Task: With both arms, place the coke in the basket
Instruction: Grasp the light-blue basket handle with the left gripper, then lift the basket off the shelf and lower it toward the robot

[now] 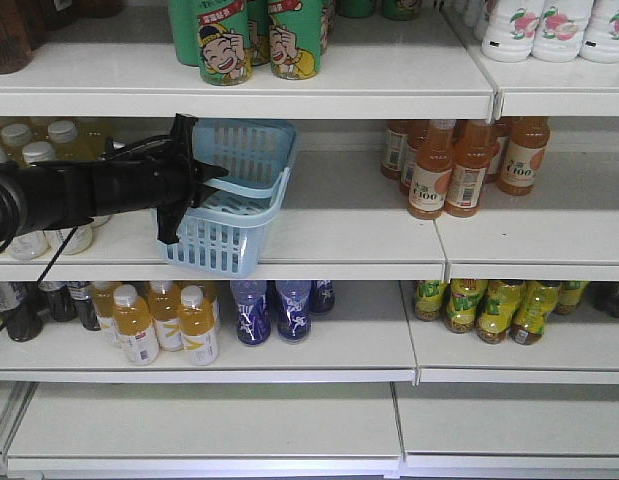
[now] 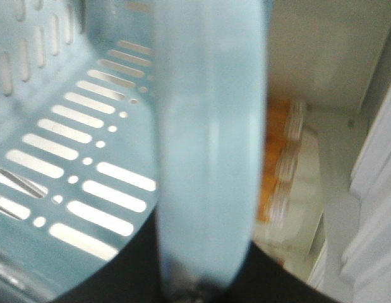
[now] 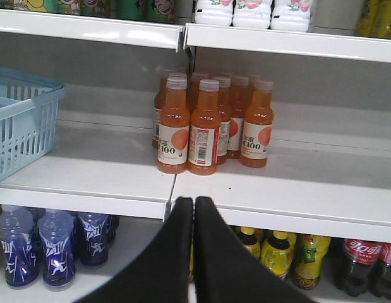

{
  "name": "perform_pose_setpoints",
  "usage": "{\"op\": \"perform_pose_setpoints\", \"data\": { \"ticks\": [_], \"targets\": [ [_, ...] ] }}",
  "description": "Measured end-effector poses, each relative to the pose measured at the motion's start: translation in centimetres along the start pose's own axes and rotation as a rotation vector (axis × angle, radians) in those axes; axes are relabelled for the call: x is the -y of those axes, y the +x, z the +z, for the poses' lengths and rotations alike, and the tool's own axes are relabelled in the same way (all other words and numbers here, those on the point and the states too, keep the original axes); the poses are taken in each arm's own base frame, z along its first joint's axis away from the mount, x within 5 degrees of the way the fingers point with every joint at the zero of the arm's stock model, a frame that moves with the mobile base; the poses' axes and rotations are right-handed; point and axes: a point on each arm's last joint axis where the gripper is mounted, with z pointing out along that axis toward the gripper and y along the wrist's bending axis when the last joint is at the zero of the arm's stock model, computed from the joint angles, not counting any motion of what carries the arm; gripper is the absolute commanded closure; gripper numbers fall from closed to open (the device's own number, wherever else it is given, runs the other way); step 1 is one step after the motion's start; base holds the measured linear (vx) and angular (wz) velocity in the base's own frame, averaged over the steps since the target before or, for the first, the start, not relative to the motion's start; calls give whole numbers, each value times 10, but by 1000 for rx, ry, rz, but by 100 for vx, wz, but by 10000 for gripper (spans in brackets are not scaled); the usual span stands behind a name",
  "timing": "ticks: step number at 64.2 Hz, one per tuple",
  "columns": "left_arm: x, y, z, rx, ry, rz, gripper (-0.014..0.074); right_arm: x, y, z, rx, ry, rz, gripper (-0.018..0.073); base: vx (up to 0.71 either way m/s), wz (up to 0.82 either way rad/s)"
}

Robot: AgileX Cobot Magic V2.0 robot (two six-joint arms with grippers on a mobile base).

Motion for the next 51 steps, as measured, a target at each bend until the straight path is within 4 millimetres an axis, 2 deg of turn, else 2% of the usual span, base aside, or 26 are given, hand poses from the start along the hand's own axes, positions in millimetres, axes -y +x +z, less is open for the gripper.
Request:
{"op": "perform_pose_setpoints", "data": {
  "ticks": [10, 30, 43, 51],
  "targets": [
    [4, 10, -6, -193, 67, 160, 604, 0, 0, 0, 0, 0, 0, 568, 0, 0],
    [10, 32, -28, -592, 221, 279, 604, 0, 0, 0, 0, 0, 0, 568, 0, 0],
    [3, 56, -44, -706, 89, 465, 604, 0, 0, 0, 0, 0, 0, 568, 0, 0],
    [-8, 83, -56, -784, 16, 556, 604, 0, 0, 0, 0, 0, 0, 568, 0, 0]
  ]
}}
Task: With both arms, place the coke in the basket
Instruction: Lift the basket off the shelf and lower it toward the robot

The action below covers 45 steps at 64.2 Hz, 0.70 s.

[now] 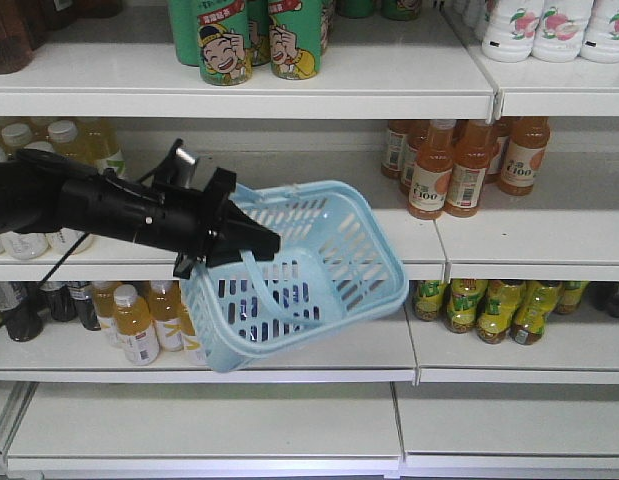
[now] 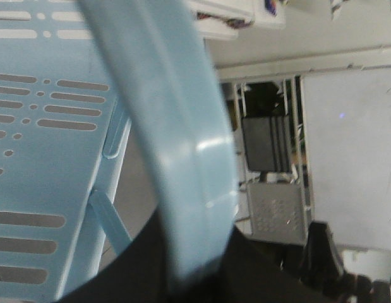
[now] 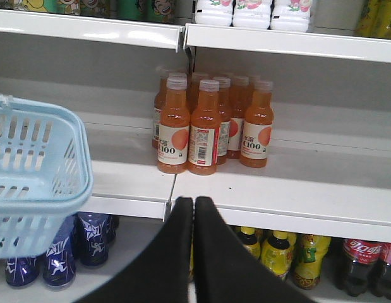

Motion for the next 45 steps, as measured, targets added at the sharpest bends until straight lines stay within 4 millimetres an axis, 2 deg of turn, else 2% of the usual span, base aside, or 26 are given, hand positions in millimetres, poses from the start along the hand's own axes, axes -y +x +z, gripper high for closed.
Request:
{"op": "perform_pose_setpoints", "data": {
  "ticks": [10, 22, 35, 45],
  "targets": [
    [-3, 44, 21, -124, -24, 29, 604, 0, 0, 0, 0, 0, 0, 568, 0, 0],
    [-23, 93, 36, -218, -10, 26, 604, 0, 0, 0, 0, 0, 0, 568, 0, 0],
    [-43, 121, 36, -176, 32, 34, 604, 0, 0, 0, 0, 0, 0, 568, 0, 0],
    [-49, 131, 35, -177, 34, 66, 604, 0, 0, 0, 0, 0, 5, 568, 0, 0]
  ]
}}
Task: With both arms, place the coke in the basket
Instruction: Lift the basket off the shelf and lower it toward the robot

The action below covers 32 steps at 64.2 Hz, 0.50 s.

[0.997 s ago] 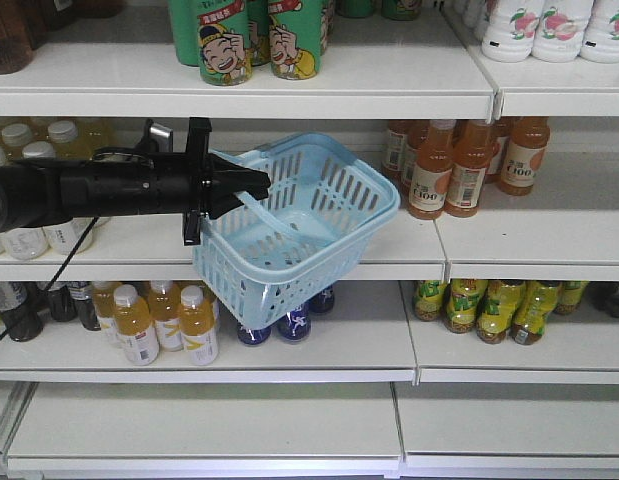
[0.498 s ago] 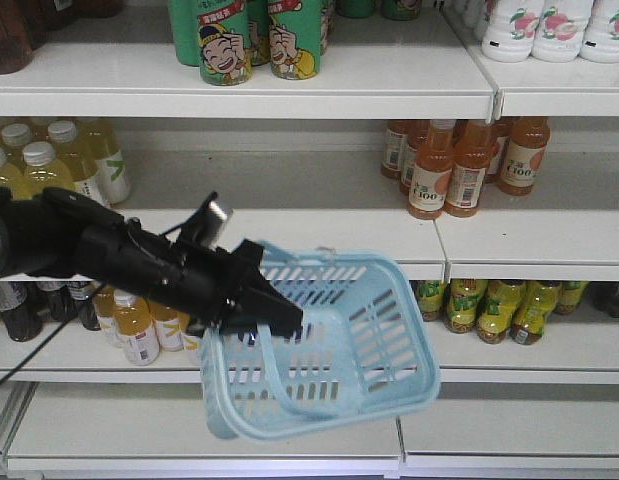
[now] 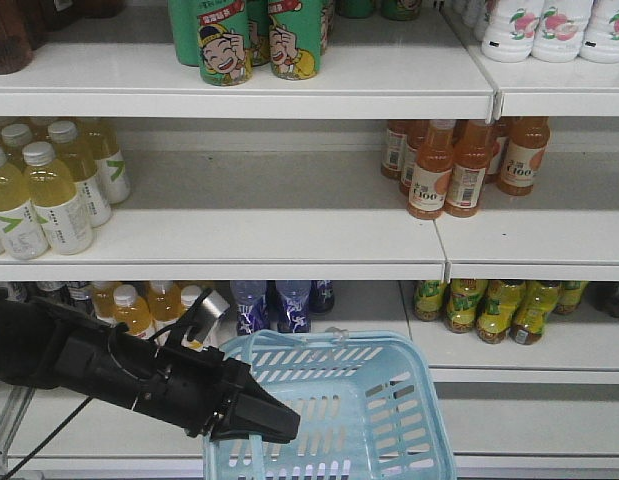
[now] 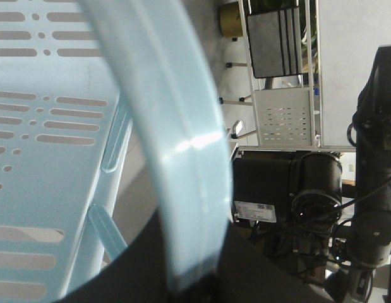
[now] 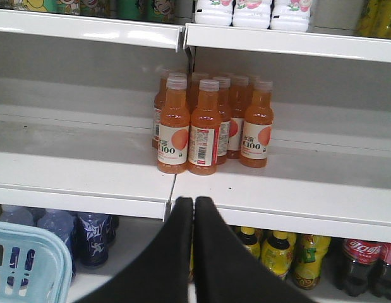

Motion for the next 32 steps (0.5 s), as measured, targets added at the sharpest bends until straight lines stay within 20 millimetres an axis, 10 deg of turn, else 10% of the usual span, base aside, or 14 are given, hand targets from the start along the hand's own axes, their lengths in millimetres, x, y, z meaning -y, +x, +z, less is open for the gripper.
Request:
{"op": "perform_pose_setpoints", "data": {
  "ticks": [32],
  "targets": [
    [-1, 1, 0, 1, -3, 21, 604, 0, 0, 0, 0, 0, -5, 568, 0, 0]
  ]
}}
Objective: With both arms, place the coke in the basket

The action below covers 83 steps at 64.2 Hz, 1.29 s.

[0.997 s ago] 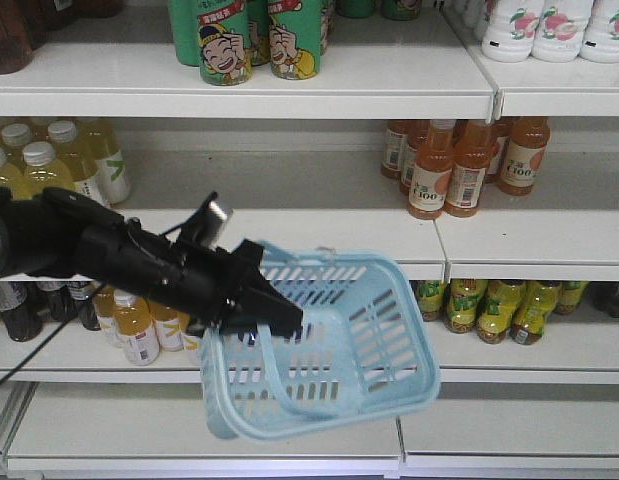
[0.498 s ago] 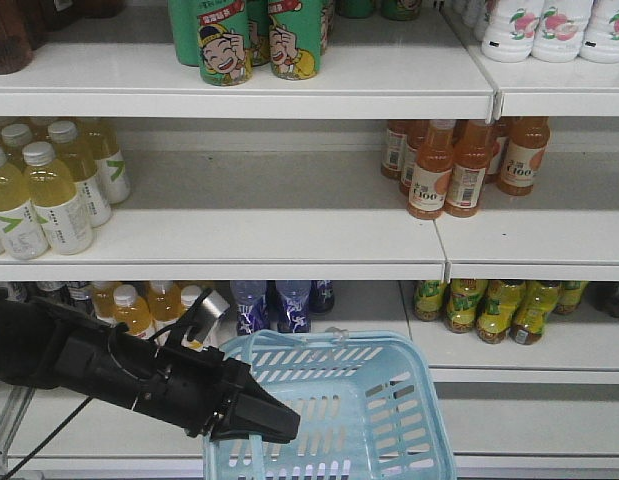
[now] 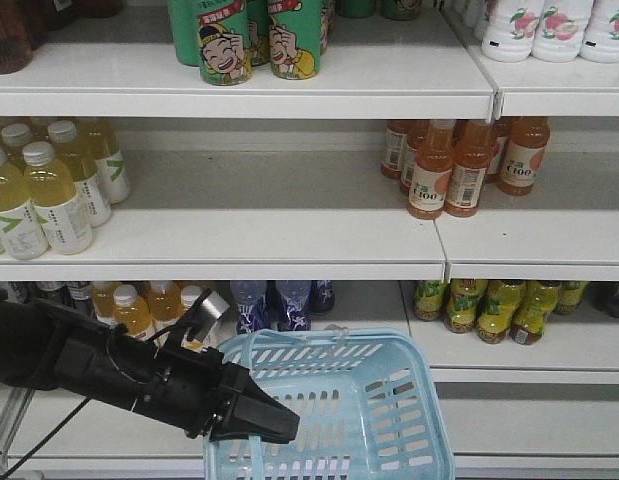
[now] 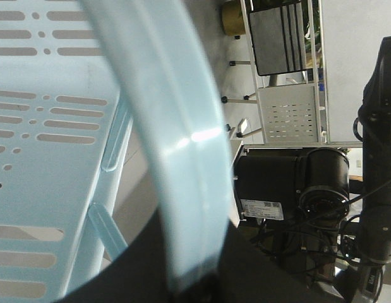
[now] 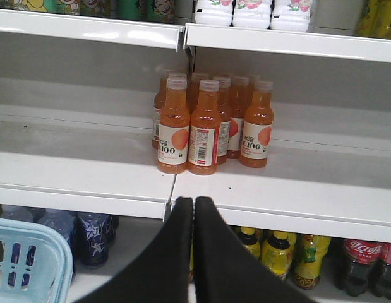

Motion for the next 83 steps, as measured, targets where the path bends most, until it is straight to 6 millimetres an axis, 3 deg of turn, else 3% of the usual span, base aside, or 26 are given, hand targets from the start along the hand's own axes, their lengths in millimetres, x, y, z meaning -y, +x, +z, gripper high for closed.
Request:
{"op": "perform_pose_setpoints", "data": {
  "ticks": [50, 83],
  "targets": [
    [0, 0, 0, 2, -3, 1, 604, 0, 0, 0, 0, 0, 0, 568, 0, -1],
    [-1, 0, 0, 3, -6, 1, 604, 0, 0, 0, 0, 0, 0, 568, -6, -33]
  ]
}}
